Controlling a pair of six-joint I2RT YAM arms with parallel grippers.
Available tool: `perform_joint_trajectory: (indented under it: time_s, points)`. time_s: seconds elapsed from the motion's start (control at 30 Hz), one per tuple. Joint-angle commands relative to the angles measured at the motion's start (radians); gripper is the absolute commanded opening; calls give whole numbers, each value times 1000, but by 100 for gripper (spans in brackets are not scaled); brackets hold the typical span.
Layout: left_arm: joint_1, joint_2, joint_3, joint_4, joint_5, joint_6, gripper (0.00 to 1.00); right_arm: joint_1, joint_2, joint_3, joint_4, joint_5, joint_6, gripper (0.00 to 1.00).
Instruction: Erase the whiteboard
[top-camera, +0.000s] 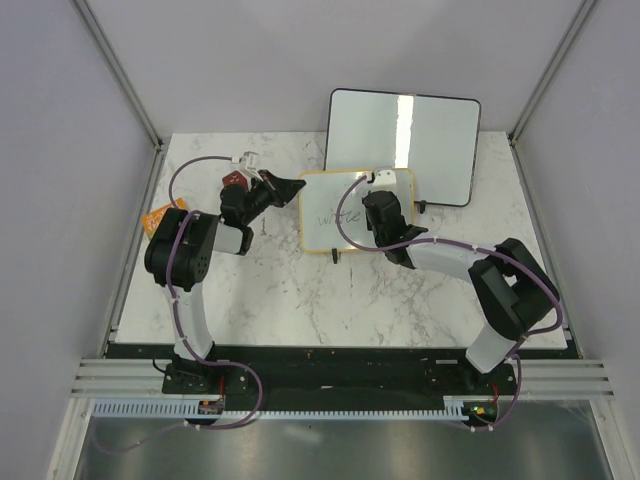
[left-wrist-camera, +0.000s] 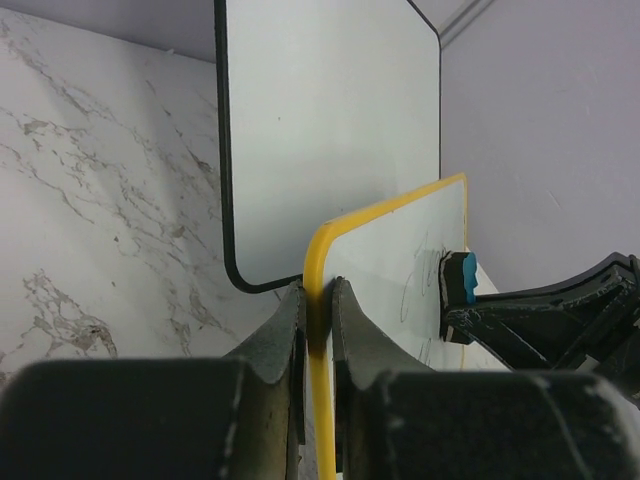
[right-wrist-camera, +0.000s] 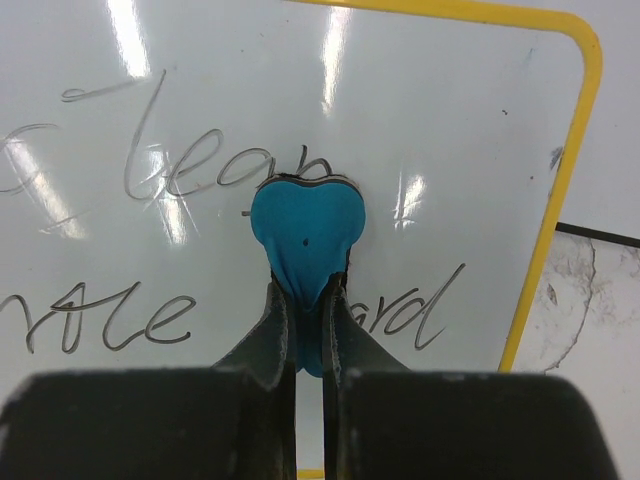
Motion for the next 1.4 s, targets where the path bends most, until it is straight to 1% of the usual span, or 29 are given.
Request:
perform_joint_trajectory:
  time_s: [0.0,0.1,0.2,0.37,0.5,0.57,0.67,0.83,0.93,0.97,1.07,1.17,1.27,1.37]
  points:
    - [8,7,-5,34,-22,33,2,3,60,-22,93,-111,5,0]
    - [8,5,-4,28,-13,41,2,33,77,-45,137,-125,-11,0]
    - [9,4,1,17,0,46,2,81,100,-35,139,-114,-28,0]
    - [8,1,-4,19,6,47,2,179,155,23,106,-80,-57,0]
    - [9,-4,-5,20,13,47,2,237,207,82,67,-91,-78,0]
    - [9,-4,-10,23,19,47,2,269,256,146,9,-69,-89,0]
    - [8,-3,-10,35,29,46,2,300,305,194,-3,-20,-101,0]
    - [9,-3,-16,57,41,46,2,300,335,240,-17,53,-48,0]
    - [8,-3,-16,57,47,44,2,300,342,243,-25,144,-40,0]
    - [8,-3,-16,57,50,43,2,300,345,241,-28,195,-46,0]
    - [8,-4,-19,59,49,44,2,294,347,237,-45,274,-46,0]
    - [9,-3,-24,71,49,44,2,270,325,212,-65,276,-3,0]
    - [8,-3,-25,72,52,44,2,213,295,195,-121,205,53,0]
    - [9,-6,-30,72,50,44,2,170,250,166,-138,178,90,0]
